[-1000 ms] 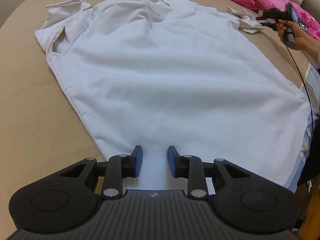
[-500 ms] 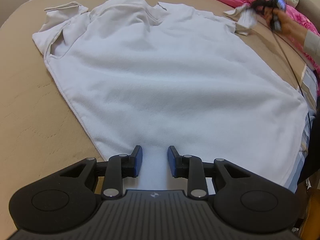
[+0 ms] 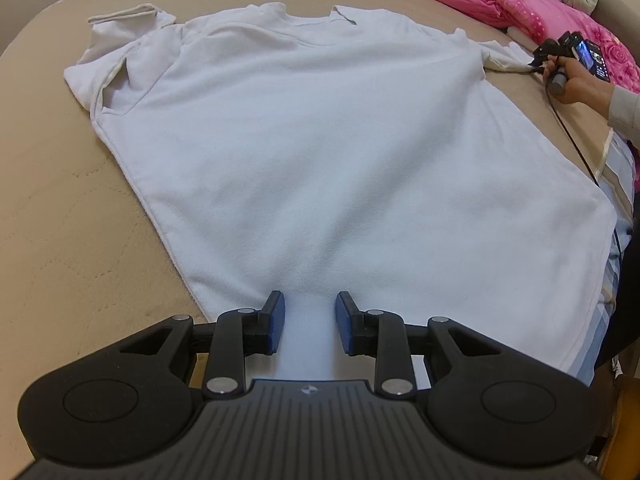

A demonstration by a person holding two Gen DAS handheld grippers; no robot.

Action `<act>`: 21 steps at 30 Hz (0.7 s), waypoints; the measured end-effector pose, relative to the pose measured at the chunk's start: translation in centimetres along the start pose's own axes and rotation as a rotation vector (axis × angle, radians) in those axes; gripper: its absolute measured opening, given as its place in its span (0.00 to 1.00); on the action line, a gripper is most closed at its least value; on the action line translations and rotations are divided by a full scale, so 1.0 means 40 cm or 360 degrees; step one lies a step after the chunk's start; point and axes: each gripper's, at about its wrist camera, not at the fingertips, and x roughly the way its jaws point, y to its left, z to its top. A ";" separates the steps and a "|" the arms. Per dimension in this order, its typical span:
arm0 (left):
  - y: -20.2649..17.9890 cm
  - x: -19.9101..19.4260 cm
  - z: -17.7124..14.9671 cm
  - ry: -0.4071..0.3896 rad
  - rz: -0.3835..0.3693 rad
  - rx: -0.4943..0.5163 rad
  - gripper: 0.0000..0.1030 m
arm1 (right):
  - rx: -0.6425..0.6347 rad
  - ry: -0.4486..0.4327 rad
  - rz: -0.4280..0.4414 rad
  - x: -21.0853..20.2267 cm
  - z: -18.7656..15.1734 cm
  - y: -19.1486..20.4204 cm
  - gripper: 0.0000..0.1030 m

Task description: Fold small clothes

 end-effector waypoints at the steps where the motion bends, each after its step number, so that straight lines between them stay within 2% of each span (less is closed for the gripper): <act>1: 0.002 0.000 0.001 0.0002 -0.0002 -0.0004 0.31 | 0.0043 -0.0048 0.0023 -0.016 0.007 -0.001 0.05; 2: 0.004 0.001 0.002 0.0003 -0.0003 -0.0007 0.31 | 0.0114 -0.0080 0.0035 -0.016 0.020 -0.005 0.05; 3: 0.008 0.002 0.002 0.0003 -0.0002 -0.0006 0.31 | 0.0129 -0.0088 -0.0038 -0.013 0.029 -0.010 0.05; 5: 0.007 0.001 0.003 0.0004 -0.0001 -0.0010 0.31 | 0.0095 -0.0067 -0.0329 -0.003 0.030 -0.014 0.04; 7: 0.009 0.001 0.005 0.0009 -0.0005 -0.0026 0.31 | 0.0155 -0.0091 -0.0396 -0.024 0.033 -0.029 0.03; 9: 0.014 0.000 0.007 0.0013 -0.0009 -0.0043 0.31 | 0.0131 -0.0187 -0.0522 -0.077 0.053 0.002 0.11; 10: 0.014 -0.001 0.008 0.0015 -0.0006 -0.0050 0.31 | 0.0108 -0.0261 -0.0494 -0.111 0.060 0.012 0.11; 12: 0.013 -0.004 0.009 0.0015 -0.0001 -0.0064 0.31 | 0.0007 -0.0290 -0.0287 -0.184 0.070 0.056 0.12; 15: 0.011 -0.014 0.006 0.0003 0.0010 -0.0081 0.32 | -0.0198 -0.0156 0.0089 -0.288 0.049 0.131 0.22; 17: 0.007 -0.024 0.000 -0.0007 0.0031 -0.0081 0.32 | -0.0339 0.0005 0.0315 -0.390 0.002 0.151 0.24; 21: -0.008 -0.061 -0.027 -0.0019 0.0073 -0.0123 0.34 | -0.0654 0.0443 0.0690 -0.532 -0.107 0.175 0.40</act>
